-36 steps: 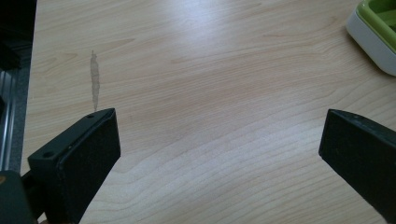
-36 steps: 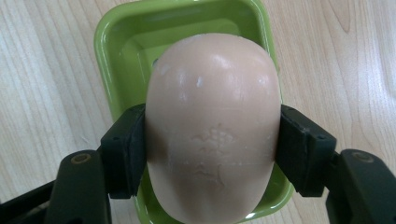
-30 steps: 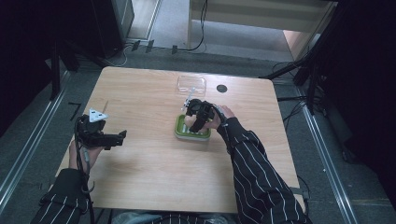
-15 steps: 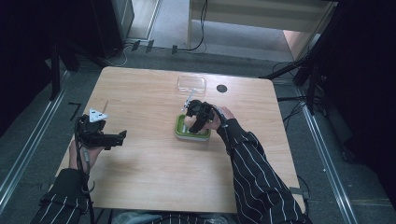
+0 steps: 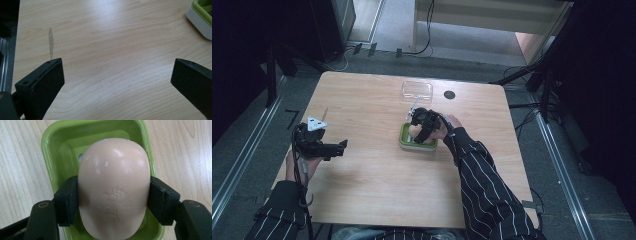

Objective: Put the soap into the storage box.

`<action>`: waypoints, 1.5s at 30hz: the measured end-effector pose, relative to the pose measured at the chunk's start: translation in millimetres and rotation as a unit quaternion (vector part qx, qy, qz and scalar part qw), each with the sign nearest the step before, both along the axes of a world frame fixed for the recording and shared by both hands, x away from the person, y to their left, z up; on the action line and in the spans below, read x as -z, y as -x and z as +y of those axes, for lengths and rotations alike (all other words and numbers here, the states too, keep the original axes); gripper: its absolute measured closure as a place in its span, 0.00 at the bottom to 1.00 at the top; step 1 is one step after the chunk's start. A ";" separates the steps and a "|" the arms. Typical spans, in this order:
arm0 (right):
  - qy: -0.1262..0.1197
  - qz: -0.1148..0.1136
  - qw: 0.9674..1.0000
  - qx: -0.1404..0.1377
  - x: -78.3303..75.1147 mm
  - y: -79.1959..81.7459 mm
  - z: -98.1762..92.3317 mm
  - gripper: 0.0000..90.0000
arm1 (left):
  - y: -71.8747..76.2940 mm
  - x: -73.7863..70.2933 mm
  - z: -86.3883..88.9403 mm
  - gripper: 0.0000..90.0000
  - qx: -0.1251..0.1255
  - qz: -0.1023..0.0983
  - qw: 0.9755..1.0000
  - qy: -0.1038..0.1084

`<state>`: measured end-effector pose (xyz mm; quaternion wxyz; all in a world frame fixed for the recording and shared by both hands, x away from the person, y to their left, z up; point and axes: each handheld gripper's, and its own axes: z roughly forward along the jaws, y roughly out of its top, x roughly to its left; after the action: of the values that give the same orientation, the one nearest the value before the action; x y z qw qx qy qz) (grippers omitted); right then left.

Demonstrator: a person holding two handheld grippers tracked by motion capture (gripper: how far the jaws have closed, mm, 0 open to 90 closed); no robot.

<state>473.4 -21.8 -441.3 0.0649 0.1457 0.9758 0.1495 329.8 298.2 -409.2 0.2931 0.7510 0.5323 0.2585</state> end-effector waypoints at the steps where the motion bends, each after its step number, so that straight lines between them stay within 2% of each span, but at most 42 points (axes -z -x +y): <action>1: 0.000 0.000 1.000 0.001 0.0 0.4 0.2 0.37 | 0.0 0.0 0.0 0.00 0.000 0.000 1.000 0.000; 18: -0.006 0.007 1.000 -0.007 4.3 -0.6 -0.8 0.37 | -0.3 0.3 -0.3 0.00 0.001 0.001 1.000 0.000; 22: -0.004 0.002 1.000 -0.011 3.8 -0.3 -1.4 0.36 | -0.2 0.3 -0.5 0.00 0.001 0.000 1.000 0.001; 25: -0.018 0.000 1.000 -0.009 0.2 -0.1 -3.4 0.34 | -0.3 0.5 -0.5 0.00 0.001 0.001 1.000 0.000; 33: -0.016 0.001 1.000 -0.016 -5.0 0.2 -9.3 0.32 | -0.3 0.3 -0.7 0.00 0.001 0.000 1.000 0.000; 37: -0.024 -0.005 1.000 0.000 -9.4 1.8 -12.2 0.26 | -0.4 0.1 -0.6 0.00 0.001 0.001 1.000 0.000; 41: -0.041 -0.003 0.999 0.016 -16.6 4.0 -17.4 0.21 | -0.5 0.0 -0.3 0.00 0.001 0.001 1.000 -0.001; 45: -0.048 -0.004 0.998 0.037 -22.4 8.4 -22.4 0.17 | -2.1 -0.1 -3.9 0.00 0.002 -0.001 1.000 0.001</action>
<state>465.0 -44.2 -418.9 0.0676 0.1844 0.9610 0.1946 332.0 294.3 -409.1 0.2945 0.7517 0.5306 0.2582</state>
